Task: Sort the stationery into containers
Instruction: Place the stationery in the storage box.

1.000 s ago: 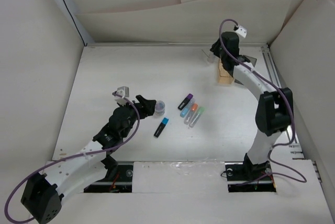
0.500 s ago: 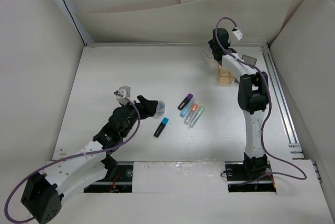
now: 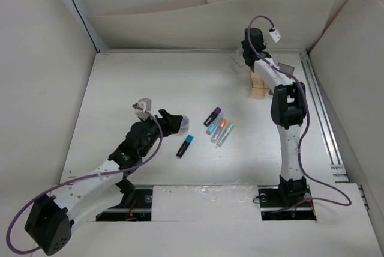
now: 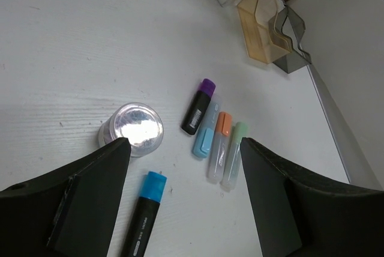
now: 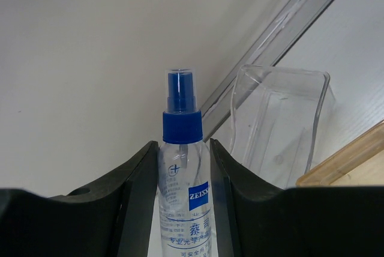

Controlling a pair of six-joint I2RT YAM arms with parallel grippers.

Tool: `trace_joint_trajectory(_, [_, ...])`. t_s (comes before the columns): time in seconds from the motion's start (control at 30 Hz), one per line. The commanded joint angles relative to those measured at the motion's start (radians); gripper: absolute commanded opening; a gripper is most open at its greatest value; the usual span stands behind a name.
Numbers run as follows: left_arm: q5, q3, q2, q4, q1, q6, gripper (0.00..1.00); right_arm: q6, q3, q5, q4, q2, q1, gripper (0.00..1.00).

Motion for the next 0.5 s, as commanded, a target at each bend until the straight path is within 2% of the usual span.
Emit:
trace_joint_trajectory(0.0, [0.010, -0.006, 0.008, 0.051, 0.003, -0.008, 0.71, 0.015, 0.053, 0.035, 0.002, 0.010, -0.006, 0.24])
trace_joint_trajectory(0.33, [0.020, -0.006, 0.017, 0.060, 0.003, -0.008, 0.69, 0.042, 0.010, -0.008, 0.002, 0.028, -0.034, 0.28])
trace_joint_trajectory(0.47, [0.020, -0.006, 0.017, 0.060, 0.003, -0.008, 0.69, 0.042, 0.001, -0.017, 0.002, 0.028, -0.034, 0.39])
